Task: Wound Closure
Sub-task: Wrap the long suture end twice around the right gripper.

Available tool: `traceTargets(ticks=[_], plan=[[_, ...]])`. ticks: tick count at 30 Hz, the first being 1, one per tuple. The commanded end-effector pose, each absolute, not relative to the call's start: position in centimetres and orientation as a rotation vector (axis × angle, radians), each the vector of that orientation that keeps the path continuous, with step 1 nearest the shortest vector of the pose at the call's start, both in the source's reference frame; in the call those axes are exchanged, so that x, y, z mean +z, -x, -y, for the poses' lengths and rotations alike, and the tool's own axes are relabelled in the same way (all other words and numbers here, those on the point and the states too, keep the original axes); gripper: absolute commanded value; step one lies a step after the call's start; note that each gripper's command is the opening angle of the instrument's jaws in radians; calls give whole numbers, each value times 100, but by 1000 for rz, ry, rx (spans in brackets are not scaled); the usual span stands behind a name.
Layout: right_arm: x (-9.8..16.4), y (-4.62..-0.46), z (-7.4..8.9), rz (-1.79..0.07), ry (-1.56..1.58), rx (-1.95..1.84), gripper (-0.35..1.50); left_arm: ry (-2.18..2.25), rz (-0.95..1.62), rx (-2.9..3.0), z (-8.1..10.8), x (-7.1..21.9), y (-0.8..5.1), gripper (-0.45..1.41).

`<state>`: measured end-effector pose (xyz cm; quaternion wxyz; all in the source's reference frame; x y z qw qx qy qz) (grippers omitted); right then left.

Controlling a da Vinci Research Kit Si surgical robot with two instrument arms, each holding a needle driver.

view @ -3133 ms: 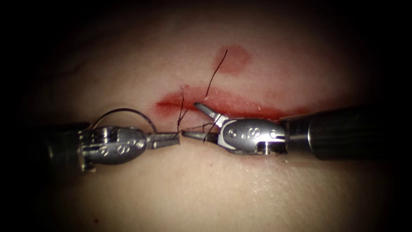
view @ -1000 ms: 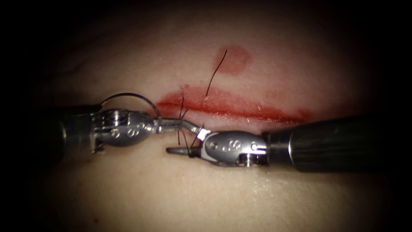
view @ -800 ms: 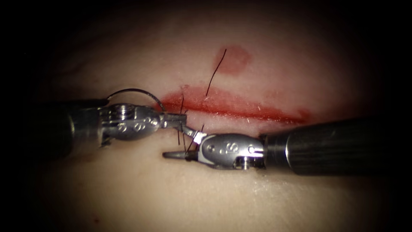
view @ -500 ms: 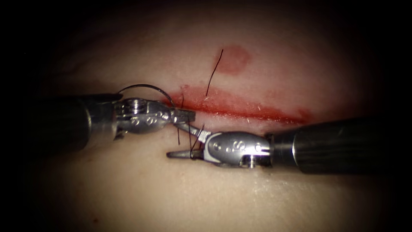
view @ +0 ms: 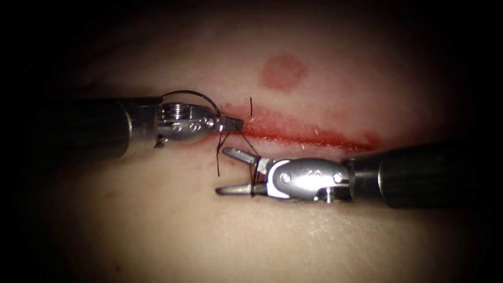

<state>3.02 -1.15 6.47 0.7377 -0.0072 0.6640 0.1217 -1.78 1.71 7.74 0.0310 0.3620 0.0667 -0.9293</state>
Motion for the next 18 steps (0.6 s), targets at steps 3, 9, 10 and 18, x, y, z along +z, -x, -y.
traceTargets(ticks=[3, 9, 10, 18], plan=[[650, -303, 109, -1499, 70, 322, 89, -1124, -210, -2858, -165, 782, 188, -45], [653, -317, 107, -1499, 140, 384, 89, -1129, -204, -2842, -147, 786, 196, -45], [654, -319, 107, -1491, 147, 390, 89, -1131, -204, -2839, -144, 787, 196, -45], [677, -333, 111, -1389, 235, 460, 88, -1123, -206, -2838, -119, 793, 192, -45]])
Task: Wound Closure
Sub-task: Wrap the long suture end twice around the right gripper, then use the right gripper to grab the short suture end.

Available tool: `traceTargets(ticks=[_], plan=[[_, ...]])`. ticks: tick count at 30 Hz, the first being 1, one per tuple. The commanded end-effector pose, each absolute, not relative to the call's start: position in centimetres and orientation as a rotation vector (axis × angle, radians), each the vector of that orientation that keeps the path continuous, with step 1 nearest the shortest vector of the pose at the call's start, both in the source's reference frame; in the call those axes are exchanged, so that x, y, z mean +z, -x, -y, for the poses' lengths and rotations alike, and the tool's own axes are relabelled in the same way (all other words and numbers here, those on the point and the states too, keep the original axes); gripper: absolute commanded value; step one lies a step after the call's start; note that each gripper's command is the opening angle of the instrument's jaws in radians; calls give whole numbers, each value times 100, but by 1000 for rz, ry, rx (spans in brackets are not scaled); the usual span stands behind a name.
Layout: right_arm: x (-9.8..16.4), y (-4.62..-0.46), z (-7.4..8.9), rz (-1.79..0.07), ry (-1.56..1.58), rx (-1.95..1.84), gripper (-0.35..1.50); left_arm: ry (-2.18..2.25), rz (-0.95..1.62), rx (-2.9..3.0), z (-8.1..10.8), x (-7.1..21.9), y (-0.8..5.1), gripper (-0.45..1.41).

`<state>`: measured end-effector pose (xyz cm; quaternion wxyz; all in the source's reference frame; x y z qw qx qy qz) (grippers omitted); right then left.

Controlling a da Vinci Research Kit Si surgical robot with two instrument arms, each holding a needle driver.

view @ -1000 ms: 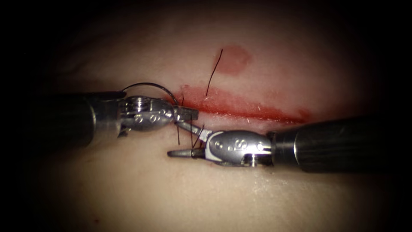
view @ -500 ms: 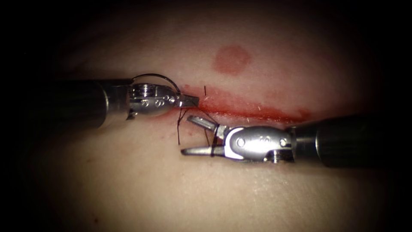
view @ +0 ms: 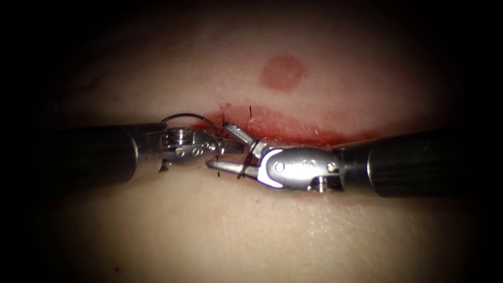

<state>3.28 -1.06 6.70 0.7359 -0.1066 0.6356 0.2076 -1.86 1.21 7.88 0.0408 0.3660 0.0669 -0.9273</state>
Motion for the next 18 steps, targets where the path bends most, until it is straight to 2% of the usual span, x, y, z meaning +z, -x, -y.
traceTargets(ticks=[1, 7, 18], plan=[[679, -333, 110, -1380, 239, 472, 88, -1121, -211, -2843, -118, 793, 191, -45], [683, -317, 103, -1324, 278, 544, 81, -1125, -219, -2848, -123, 798, 188, -45], [697, -314, 94, -1198, 287, 667, 83, -1121, -212, -2857, -123, 801, 196, -45]])
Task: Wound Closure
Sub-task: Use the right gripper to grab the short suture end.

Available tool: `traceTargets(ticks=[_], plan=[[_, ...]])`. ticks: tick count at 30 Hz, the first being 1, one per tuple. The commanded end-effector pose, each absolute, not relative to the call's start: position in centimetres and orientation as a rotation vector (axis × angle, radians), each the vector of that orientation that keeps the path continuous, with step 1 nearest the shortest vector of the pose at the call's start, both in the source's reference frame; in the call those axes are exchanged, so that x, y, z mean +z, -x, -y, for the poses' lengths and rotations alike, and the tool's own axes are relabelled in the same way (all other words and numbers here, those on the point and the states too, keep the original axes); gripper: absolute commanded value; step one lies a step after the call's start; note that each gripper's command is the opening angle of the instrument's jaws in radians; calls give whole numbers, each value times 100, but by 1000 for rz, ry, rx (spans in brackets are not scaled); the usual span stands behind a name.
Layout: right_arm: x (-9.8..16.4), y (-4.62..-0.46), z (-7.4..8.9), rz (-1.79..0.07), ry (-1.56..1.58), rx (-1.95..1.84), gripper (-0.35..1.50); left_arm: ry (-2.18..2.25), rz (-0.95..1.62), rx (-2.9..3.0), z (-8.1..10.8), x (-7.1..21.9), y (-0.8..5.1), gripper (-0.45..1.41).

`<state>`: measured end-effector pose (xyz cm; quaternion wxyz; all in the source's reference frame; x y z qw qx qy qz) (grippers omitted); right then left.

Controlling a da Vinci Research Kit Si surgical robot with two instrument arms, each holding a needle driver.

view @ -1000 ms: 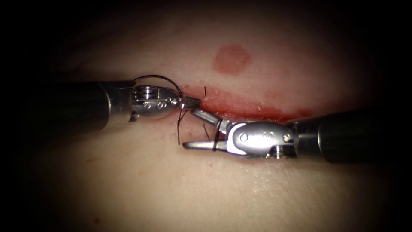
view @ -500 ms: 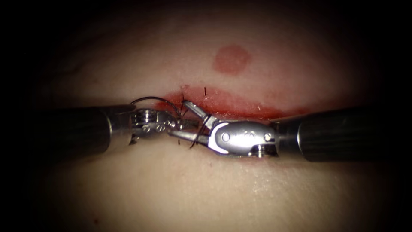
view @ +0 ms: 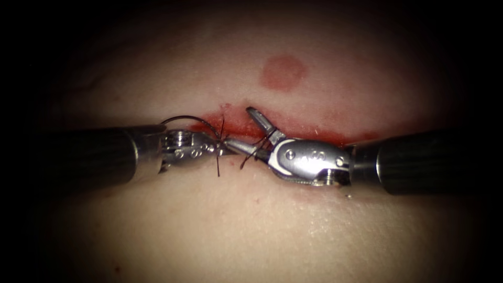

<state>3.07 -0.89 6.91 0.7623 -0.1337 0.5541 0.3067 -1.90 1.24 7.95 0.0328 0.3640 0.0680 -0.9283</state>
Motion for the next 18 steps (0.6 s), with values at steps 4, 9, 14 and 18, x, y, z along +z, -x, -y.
traceTargets(ticks=[4, 9, 14, 18], plan=[[700, -312, 91, -1161, 297, 716, 81, -1122, -214, -2858, -123, 801, 200, -45], [707, -308, 85, -1103, 326, 772, 79, -1125, -216, -2857, -123, 801, 201, -45], [715, -307, 80, -1040, 322, 790, 79, -1125, -216, -2858, -123, 801, 202, -45], [726, -305, 73, -999, 310, 800, 79, -1125, -217, -2860, -126, 801, 204, -45]])
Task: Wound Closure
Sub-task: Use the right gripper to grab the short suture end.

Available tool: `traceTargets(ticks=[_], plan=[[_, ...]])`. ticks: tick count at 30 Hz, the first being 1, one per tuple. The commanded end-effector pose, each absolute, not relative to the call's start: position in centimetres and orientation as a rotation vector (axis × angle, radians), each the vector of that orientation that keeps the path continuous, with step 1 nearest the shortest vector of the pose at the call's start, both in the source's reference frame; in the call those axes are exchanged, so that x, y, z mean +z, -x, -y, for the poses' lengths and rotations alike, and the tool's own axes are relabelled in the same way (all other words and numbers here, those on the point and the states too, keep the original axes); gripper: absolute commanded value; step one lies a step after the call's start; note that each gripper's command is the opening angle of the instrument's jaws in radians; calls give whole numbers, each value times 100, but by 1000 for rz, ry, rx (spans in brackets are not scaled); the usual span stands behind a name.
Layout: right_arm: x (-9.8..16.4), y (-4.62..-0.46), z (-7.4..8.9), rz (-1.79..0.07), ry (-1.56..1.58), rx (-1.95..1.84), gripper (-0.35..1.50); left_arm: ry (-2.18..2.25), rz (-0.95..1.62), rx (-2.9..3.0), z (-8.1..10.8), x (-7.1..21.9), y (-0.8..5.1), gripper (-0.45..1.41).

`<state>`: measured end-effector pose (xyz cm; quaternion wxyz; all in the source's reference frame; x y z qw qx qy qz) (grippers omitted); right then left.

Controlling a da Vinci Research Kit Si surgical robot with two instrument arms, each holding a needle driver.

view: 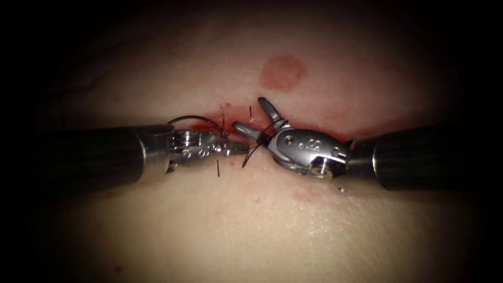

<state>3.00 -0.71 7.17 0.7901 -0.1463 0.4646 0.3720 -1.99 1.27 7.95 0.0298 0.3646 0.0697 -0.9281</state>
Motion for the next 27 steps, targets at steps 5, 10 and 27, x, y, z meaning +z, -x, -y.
traceTargets(ticks=[5, 10, 27], plan=[[744, -304, 69, -965, 285, 810, 73, -1126, -218, -2864, -127, 799, 207, -45], [763, -308, 69, -942, 255, 804, 73, -1126, -219, -2863, -128, 800, 206, -45], [793, -308, 72, -936, 244, 804, 63, -1128, -221, -2856, -125, 799, 200, -45]])
